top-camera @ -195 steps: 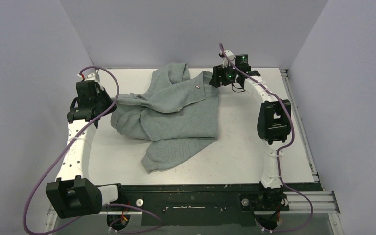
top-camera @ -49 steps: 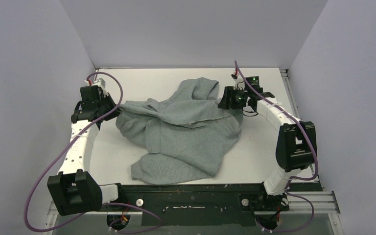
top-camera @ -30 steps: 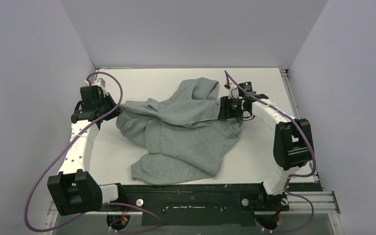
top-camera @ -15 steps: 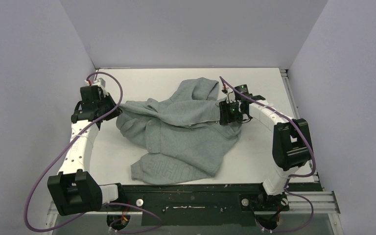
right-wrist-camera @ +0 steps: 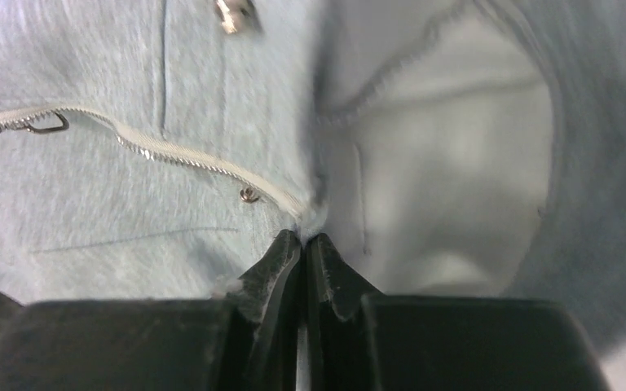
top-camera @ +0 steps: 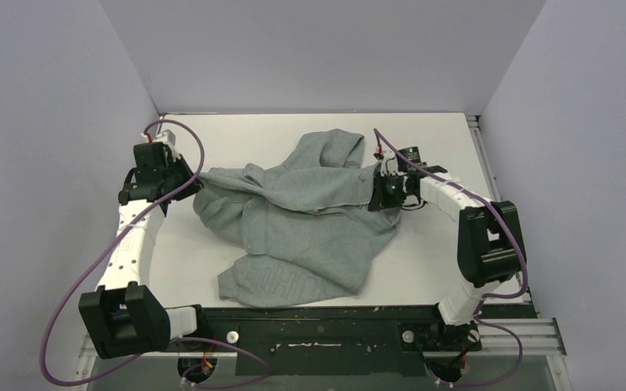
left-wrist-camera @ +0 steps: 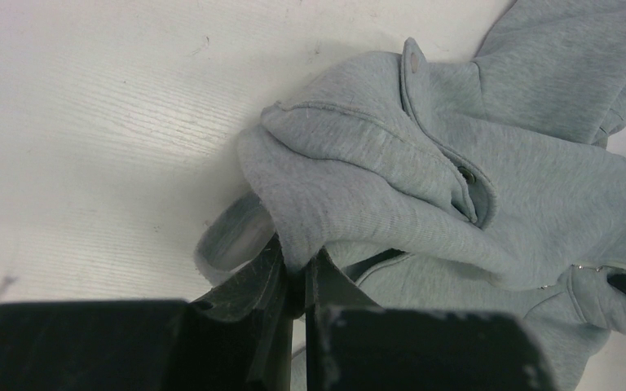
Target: Zip up the jacket
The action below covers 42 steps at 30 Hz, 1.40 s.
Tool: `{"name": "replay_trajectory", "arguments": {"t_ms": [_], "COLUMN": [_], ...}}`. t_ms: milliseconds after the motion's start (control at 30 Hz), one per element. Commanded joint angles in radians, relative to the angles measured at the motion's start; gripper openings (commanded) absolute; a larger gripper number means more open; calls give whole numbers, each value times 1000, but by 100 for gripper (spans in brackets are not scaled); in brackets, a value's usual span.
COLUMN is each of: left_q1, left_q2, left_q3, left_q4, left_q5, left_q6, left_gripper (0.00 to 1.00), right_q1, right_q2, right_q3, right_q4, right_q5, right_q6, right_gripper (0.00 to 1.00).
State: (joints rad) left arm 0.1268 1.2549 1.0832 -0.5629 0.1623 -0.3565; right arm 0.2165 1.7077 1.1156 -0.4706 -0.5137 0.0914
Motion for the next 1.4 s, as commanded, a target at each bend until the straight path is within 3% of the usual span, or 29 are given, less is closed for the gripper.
{"name": "replay_trajectory", "arguments": {"t_ms": [0,367,733,933,1067,1200,1367], "left_q1": [10,11,11,11,11,11,11], "left_q2": [-5,3,-6,-11,-41,-92,-126], "left_q3": [32,40,8,-15,-63,-145,-242], "left_q4": [61,52,72,86,86,83,105], "left_q5": [-25,-104,-78,-40,-41,-82,-65], "left_q6": [-10,-51,-59,-56,-43,-39,-61], "left_gripper": [0,0,0,0,0,0,0], "right_q1": [-65,-77,-72,-67,-66,-55,2], "right_q2": [-164,-407,-536,-506,-533,-587,-611], "right_q3": [-79,-296,-498,-514,-400,-270,-188], "right_q4": [64,126,115,112,20,-30,75], "right_q5": [-67,57,35,1,110,202,89], "right_q6": [82,284,420,385,317,269,313], "right_gripper": [0,0,1,26,40,45,44]}}
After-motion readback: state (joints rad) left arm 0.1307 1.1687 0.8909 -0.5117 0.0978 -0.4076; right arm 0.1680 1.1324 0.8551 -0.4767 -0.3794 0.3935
